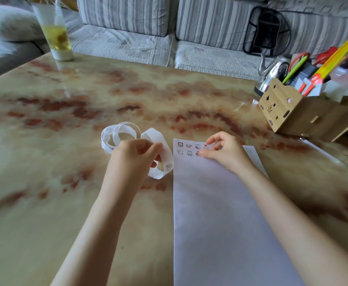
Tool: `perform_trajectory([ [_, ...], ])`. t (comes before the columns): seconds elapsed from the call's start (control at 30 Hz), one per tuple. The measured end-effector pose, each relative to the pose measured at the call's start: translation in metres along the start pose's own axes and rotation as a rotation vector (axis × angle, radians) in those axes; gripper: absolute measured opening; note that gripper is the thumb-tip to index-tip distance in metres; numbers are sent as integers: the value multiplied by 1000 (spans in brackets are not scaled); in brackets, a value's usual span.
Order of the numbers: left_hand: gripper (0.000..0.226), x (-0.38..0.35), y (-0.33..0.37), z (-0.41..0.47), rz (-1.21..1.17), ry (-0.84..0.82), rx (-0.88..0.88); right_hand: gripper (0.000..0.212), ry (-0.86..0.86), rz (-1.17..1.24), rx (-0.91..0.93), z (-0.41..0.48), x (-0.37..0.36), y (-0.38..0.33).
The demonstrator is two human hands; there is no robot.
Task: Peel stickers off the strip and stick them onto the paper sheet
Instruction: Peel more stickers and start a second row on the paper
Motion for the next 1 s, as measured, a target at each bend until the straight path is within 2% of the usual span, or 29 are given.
perform_trajectory([
  [0.1,27,0,0,1,-1,6,6,18,14,3,5,2,0,2],
  [0.23,28,0,-1,1,0,5,11,25,12,-43,-7,3,-4,3],
  [0.4,28,0,0,-1,-2,5,9,13,4,-95,-1,3,-2,5],
  [0.5,27,0,0,-1,-1,5,13,34,20,-105,-58,0,-5,-3],
  [0.57,27,0,1,-1,0,-1,13,47,36,-205,-107,-3,-10,-8],
  [0.67,27,0,2,-2,0,2,8,44,48,-274,-84,-4,-12,-8],
  [0.87,27,0,2,-2,-42,8,16,13,-28,-43,-27,-4,-3,-5],
  [1.0,25,-2,4,0,-131,16,10,14,-69,139,168,-30,-7,-34],
])
Point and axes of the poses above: each hand's wrist, its own z-axis towards the middle knuckle, its own x-axis out of the back of the hand, y = z × x, the point moved 1 cm from there along z, towards the middle knuckle, and after that the axes turned 9 degrees about -y, right-handed, at the moved point
